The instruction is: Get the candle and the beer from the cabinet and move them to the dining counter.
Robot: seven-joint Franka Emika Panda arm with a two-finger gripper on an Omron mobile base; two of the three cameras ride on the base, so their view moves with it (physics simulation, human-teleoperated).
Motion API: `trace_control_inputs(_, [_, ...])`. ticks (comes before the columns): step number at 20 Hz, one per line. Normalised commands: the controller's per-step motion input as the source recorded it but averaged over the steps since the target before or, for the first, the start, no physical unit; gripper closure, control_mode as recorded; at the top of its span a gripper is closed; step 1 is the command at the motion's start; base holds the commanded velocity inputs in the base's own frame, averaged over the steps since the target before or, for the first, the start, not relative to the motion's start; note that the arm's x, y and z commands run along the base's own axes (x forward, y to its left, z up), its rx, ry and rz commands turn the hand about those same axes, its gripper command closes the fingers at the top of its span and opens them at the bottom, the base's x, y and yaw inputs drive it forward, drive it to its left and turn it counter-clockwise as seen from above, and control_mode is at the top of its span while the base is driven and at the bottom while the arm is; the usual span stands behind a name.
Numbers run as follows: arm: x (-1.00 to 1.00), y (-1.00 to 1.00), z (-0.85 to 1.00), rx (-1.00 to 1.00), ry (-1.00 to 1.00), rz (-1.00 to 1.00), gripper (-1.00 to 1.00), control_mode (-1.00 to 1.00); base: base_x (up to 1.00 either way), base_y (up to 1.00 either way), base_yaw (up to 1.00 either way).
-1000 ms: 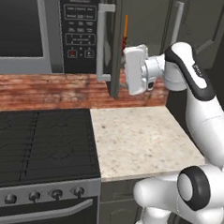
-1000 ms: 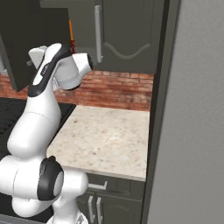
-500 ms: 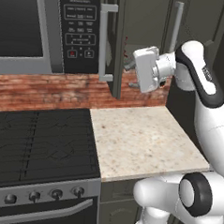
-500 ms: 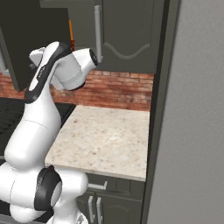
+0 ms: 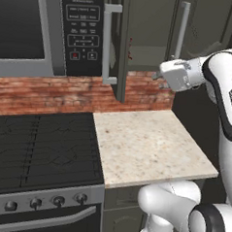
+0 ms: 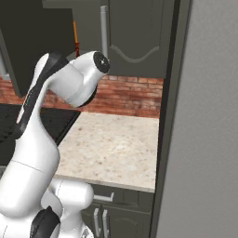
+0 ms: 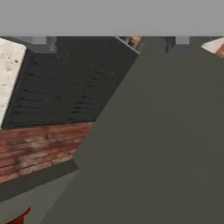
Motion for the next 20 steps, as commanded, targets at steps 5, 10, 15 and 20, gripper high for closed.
trace_control_inputs(5, [-0.01, -0.45, 0.0, -0.11, -0.3, -0.33, -1.0, -1.0, 0.0, 0.0, 0.0])
trace_control_inputs(10, [0.01, -0.3, 0.08, -0.09, -0.24, -0.37, -1.0, -1.0, 0.0, 0.0, 0.0])
trace_control_inputs(15, [0.07, -0.3, 0.33, -0.09, -0.23, -0.24, -1.0, -1.0, 0.0, 0.0, 0.0])
trace_control_inputs(20, [0.14, -0.22, 0.48, -0.08, -0.23, -0.13, -1.0, -1.0, 0.0, 0.0, 0.0])
